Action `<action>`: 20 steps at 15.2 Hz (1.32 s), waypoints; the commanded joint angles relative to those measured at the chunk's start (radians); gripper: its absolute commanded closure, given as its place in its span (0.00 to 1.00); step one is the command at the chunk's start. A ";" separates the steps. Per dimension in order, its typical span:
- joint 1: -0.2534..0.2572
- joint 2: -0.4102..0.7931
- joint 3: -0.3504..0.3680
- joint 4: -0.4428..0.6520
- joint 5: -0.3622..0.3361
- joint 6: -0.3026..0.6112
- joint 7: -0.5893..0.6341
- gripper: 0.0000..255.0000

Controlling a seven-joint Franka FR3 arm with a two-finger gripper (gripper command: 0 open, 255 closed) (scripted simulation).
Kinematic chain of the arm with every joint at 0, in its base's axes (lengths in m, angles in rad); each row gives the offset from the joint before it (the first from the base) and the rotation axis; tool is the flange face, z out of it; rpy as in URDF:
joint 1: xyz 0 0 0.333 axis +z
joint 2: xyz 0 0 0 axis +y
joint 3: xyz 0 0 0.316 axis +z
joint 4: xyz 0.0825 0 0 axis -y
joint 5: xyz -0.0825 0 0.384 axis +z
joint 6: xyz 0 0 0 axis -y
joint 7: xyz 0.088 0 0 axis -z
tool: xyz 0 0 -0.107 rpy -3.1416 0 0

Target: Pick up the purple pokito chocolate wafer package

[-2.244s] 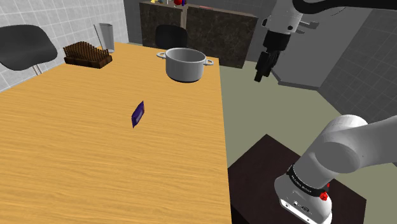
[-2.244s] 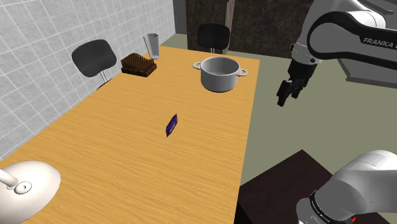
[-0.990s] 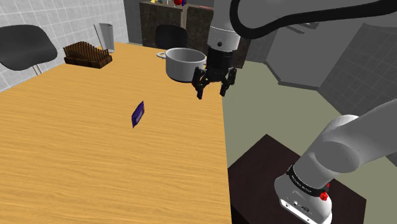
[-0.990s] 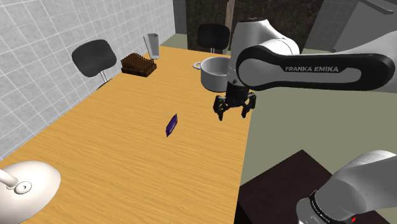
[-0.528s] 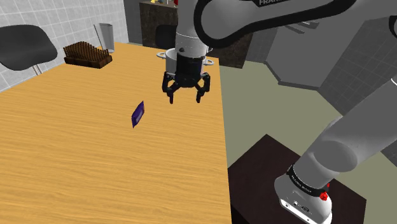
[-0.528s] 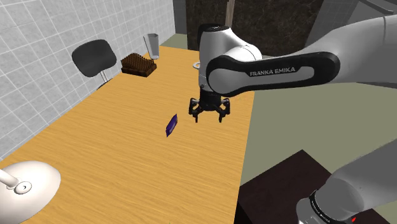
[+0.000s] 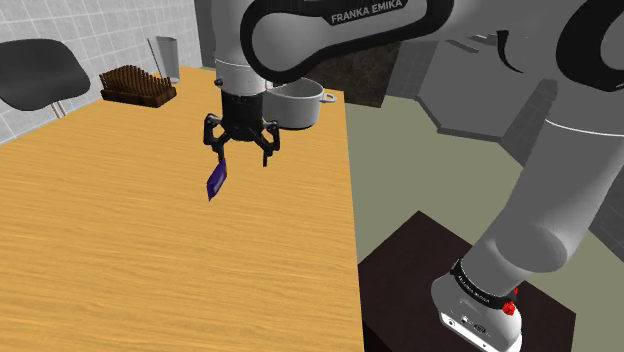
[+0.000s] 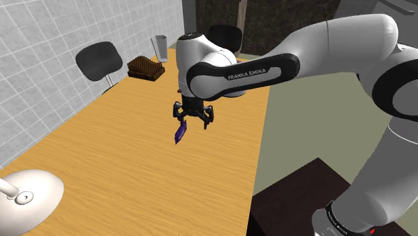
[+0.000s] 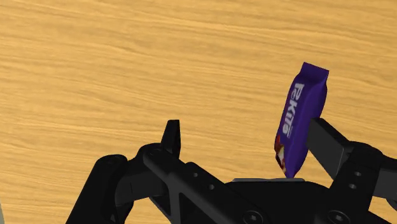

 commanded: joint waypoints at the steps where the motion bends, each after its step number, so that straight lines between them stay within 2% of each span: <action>1: 0.041 0.101 -0.014 0.096 -0.064 -0.014 0.090 0.00; 5: 0.140 0.277 -0.062 0.312 -0.150 -0.073 0.215 0.00; 14: 0.137 0.299 -0.073 0.240 -0.165 0.017 0.224 0.00; 15: 0.138 0.298 -0.073 0.240 -0.165 0.017 0.225 1.00; 20: 0.138 0.298 -0.072 0.239 -0.165 0.017 0.225 1.00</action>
